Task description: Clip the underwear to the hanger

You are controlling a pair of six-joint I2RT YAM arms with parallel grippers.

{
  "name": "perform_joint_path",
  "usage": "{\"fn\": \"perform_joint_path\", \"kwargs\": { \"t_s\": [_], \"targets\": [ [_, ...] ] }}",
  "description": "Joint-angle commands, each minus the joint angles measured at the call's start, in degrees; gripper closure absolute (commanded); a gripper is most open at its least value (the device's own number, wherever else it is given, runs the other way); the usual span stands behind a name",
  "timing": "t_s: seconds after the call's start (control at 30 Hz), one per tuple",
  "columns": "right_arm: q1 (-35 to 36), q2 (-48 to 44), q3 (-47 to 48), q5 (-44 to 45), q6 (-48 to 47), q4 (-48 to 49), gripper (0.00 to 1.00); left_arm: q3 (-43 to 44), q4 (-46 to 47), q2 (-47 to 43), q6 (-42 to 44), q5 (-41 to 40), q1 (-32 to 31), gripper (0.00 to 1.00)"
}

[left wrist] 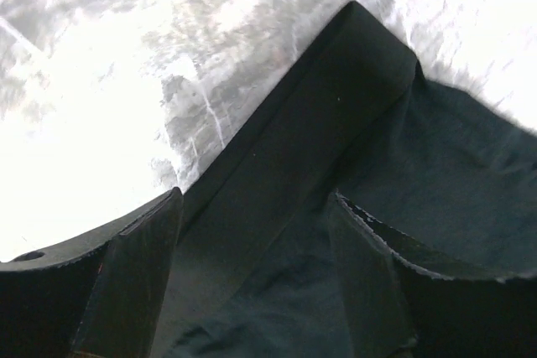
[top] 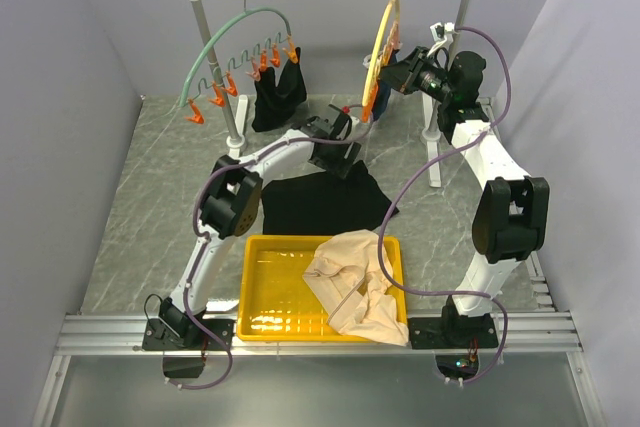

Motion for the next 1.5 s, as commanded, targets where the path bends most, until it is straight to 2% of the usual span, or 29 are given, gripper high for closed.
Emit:
{"fn": "perform_joint_path", "kwargs": {
  "t_s": [0.0, 0.13, 0.2, 0.37, 0.67, 0.87, 1.0, 1.1, 1.17, 1.2, 1.27, 1.47],
  "targets": [
    [-0.32, -3.29, -0.35, -0.98, -0.82, 0.28, 1.00, 2.54, -3.30, -2.34, -9.84, 0.09, 0.30, 0.23],
    [-0.32, -3.55, -1.05, -0.98, -0.74, 0.81, 1.00, 3.85, -6.19, -2.70, -16.71, -2.45, -0.23, 0.22],
    [-0.32, -3.73, -1.57, -0.90, -0.56, 1.25, 1.00, 8.22, -10.05, -0.51, -20.39, -4.37, -1.10, 0.22],
    [-0.32, -4.08, -2.02, -0.98, -0.65, 1.43, 1.00, 6.58, -10.15, 0.11, -25.33, -8.87, -2.69, 0.22],
    [-0.41, -4.17, -2.10, -0.81, -1.09, 1.08, 1.00, 4.56, -10.77, 5.12, -25.96, -10.28, -2.60, 0.19],
    [-0.41, -4.26, -2.54, -0.37, -1.00, 1.08, 1.00, 2.19, -11.04, 7.49, -24.03, -9.14, -0.23, 0.33],
    [-0.41, -3.99, -2.02, -0.19, -0.91, 0.90, 1.00, 0.61, -11.21, 8.81, -22.79, -8.17, 1.61, 0.51],
    [-0.41, -3.56, -1.67, -0.10, -0.65, 0.99, 1.00, 0.43, -11.21, 8.99, -21.74, -7.74, 1.79, 0.60],
    [-0.41, -3.29, -1.40, -0.02, -0.65, 0.90, 1.00, 0.43, -11.04, 9.17, -21.21, -7.56, 1.88, 0.63],
    [-0.41, -3.29, -1.40, -0.02, -0.65, 0.90, 1.00, 0.34, -10.86, 9.25, -20.86, -7.47, 1.79, 0.69],
    [-0.41, -3.11, -1.23, -0.02, -0.82, 0.64, 1.00, 0.69, -10.69, 9.43, -18.93, -7.47, 1.70, 0.75],
    [-0.41, -3.46, -1.49, -0.10, -1.35, 0.46, 1.00, -3.33, -8.23, 7.94, -4.88, -7.29, 0.12, 0.79]
  ]
}}
